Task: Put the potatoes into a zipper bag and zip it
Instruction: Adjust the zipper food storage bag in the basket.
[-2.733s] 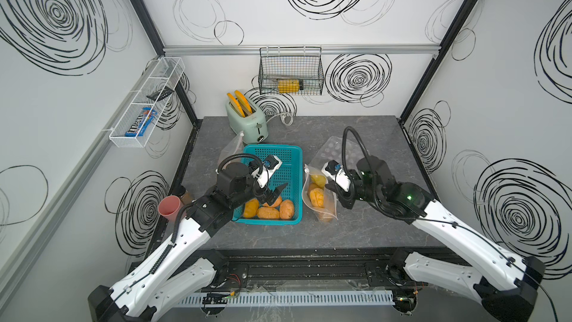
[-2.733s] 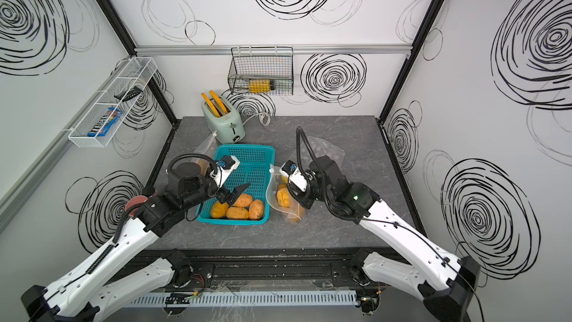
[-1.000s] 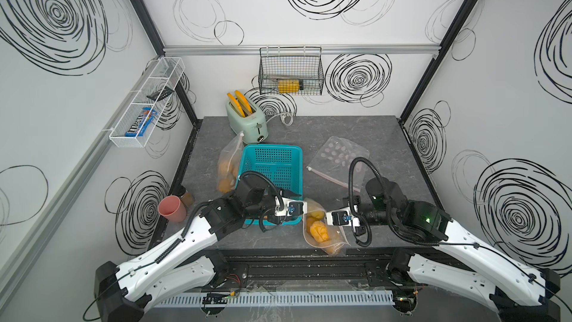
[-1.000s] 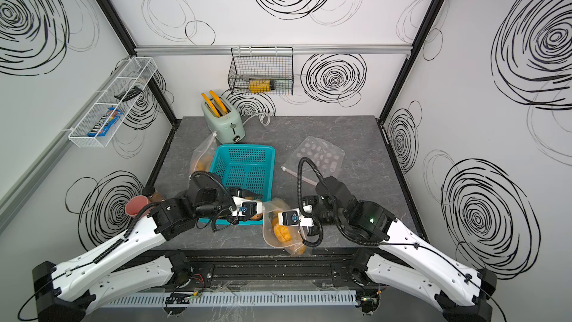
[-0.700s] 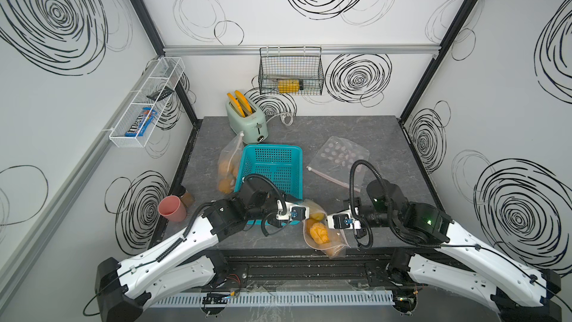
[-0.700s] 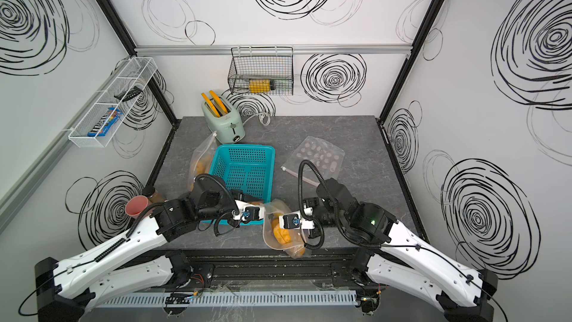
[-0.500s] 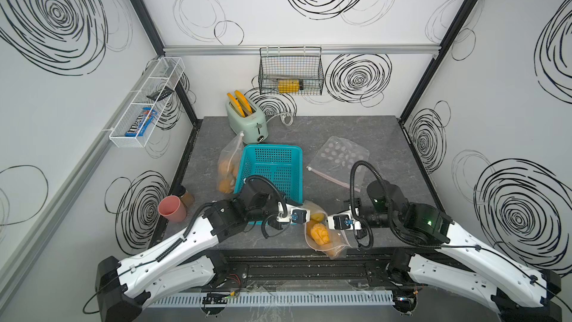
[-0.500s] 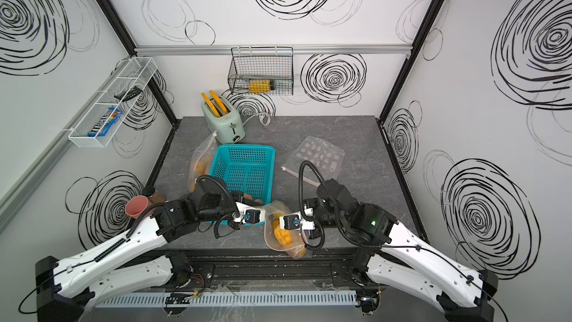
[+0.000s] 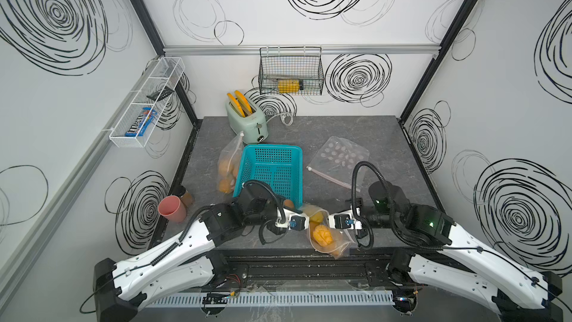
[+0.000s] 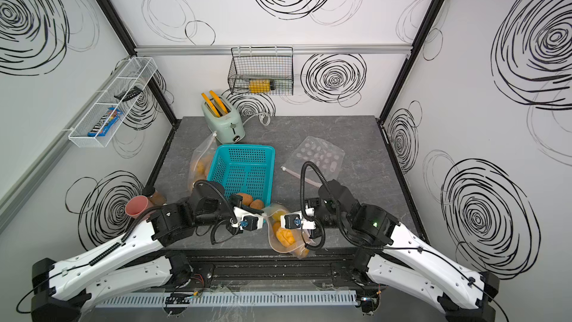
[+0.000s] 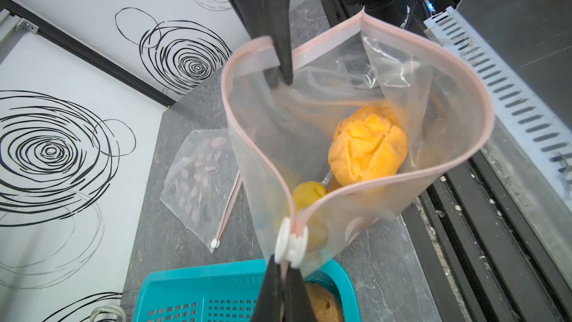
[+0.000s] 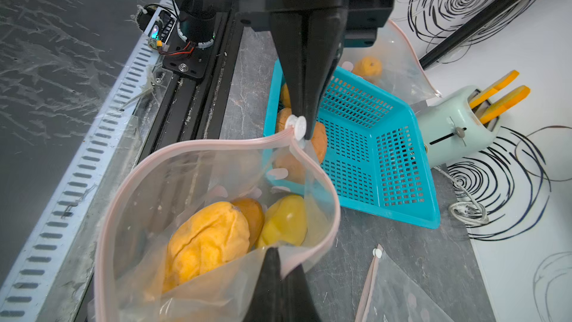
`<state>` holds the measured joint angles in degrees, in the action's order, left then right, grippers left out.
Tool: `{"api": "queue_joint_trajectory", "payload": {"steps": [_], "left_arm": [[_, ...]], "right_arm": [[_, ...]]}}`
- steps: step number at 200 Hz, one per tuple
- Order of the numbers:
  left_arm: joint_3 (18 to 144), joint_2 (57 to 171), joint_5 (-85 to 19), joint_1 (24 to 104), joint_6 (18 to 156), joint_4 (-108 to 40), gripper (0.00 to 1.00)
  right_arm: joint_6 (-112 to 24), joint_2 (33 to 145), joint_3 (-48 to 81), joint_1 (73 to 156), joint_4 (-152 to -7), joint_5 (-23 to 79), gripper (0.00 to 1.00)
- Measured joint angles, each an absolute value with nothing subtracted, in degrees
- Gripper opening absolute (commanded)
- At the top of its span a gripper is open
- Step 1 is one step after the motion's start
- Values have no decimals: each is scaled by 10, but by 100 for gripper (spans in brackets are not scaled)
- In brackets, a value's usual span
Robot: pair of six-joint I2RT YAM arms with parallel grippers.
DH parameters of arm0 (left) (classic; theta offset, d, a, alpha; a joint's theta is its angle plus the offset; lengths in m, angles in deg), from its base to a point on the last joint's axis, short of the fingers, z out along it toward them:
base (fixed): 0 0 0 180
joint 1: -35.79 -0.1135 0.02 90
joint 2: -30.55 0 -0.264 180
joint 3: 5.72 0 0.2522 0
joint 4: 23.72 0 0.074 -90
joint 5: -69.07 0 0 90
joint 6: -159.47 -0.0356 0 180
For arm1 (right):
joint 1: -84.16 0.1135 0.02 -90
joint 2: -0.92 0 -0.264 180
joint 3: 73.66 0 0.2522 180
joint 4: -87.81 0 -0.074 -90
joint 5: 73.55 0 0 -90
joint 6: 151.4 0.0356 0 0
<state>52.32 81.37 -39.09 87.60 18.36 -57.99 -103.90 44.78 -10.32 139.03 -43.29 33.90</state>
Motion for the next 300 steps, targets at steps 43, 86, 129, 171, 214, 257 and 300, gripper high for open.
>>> {"api": "queue_joint_trajectory", "payload": {"steps": [43, 86, 129, 171, 214, 257, 300], "left_arm": [[600, 850, -343, 869, 255, -611, 0], [823, 950, -248, 836, 375, -653, 0], [930, 971, -124, 792, 470, -702, 0], [880, 967, -74, 736, 531, -765, 0], [785, 957, -174, 720, 552, -825, 0], [732, 906, -299, 720, 557, -838, 0], [690, 860, -342, 722, 543, -837, 0]], "right_arm": [[-961, 450, -128, 1387, -529, 244, 38], [-893, 490, -88, 1346, -620, 176, 65], [-849, 496, -34, 1307, -694, 170, 81], [-820, 495, -44, 1283, -749, 221, 81], [-773, 533, -112, 1288, -820, 365, 69], [-797, 607, -152, 1315, -868, 467, 65], [-873, 643, -154, 1323, -905, 540, 62]]}}
